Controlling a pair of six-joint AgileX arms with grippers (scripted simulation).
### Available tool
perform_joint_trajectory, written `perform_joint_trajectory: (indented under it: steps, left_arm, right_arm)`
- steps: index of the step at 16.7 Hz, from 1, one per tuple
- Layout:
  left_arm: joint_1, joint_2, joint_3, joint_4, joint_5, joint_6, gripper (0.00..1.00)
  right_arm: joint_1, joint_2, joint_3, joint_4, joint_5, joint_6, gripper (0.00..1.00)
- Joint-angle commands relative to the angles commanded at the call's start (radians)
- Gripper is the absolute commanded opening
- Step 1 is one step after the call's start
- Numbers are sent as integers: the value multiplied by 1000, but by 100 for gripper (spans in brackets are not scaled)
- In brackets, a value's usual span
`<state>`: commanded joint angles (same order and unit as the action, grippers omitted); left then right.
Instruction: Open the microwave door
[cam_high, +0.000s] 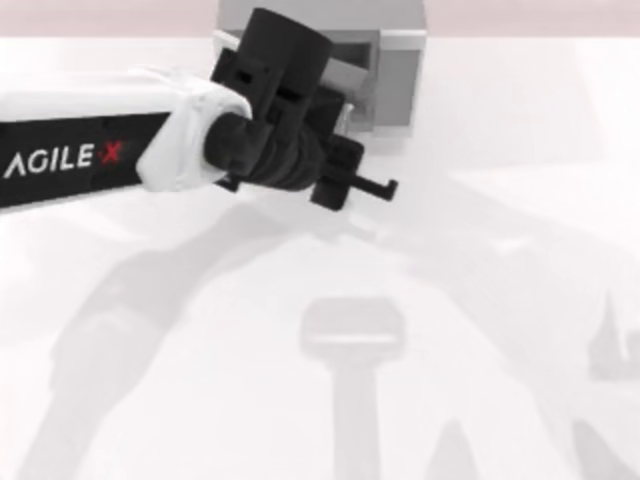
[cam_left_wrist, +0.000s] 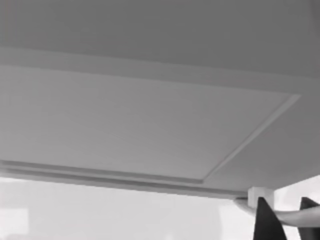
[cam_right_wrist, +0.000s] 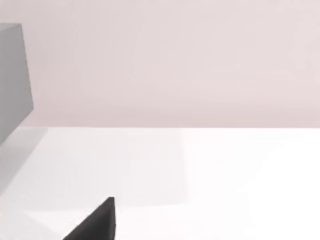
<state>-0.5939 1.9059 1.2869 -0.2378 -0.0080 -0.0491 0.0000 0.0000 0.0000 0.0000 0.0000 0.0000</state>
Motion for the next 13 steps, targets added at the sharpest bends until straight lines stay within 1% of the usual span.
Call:
perform_joint_trajectory:
  steps: [5,7,13]
  left_arm:
    - [0,0,0,0,0,0,0]
    - [-7,1,-1,-1,11,-3,0]
    - [20,-27,-36,8,48,55,0]
  right_arm:
    - [0,0,0,0,0,0,100]
    - [0,0,0,0,0,0,100]
    - [0,0,0,0,0,0,100]
